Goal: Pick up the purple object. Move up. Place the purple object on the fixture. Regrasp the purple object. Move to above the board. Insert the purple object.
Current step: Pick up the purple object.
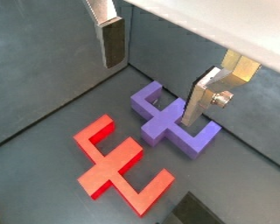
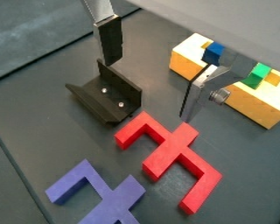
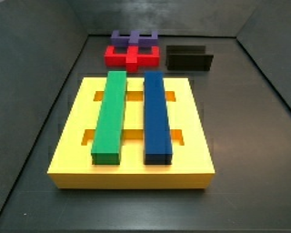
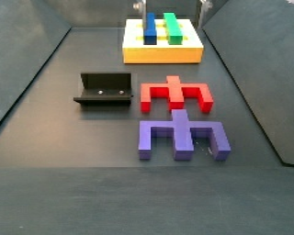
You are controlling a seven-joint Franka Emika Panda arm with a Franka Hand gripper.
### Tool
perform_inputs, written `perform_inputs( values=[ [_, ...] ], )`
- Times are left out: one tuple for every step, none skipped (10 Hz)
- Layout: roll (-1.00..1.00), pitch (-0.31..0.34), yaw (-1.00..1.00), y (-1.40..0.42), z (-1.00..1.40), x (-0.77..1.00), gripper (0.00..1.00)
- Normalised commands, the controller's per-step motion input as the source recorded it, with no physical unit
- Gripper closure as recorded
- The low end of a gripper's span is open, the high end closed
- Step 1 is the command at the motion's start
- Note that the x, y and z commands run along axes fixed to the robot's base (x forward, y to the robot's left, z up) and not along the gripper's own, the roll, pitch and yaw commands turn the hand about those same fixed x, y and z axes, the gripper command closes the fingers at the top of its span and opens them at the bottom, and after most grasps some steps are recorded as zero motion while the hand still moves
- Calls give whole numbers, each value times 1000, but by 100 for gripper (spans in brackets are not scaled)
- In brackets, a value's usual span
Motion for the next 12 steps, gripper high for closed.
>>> perform_inputs(
  values=[
    [0,0,0,0,0,-37,0],
    [0,0,-63,209,-243,-31,0],
    [-7,14,-69,369,-383,0,0],
    [-3,36,0,380,-383,0,0],
    [-30,11,0,131,-143,63,0],
    [0,0,0,0,-83,17,0],
    [0,14,0,0,-129,23,0],
    [0,1,0,0,-160,0,0],
    [10,6,0,0,-211,0,0],
    [6,11,-17,66,-249,0,0],
    [0,29,-51,169,-226,0,0],
    [0,7,-77,186,-209,0,0]
  ],
)
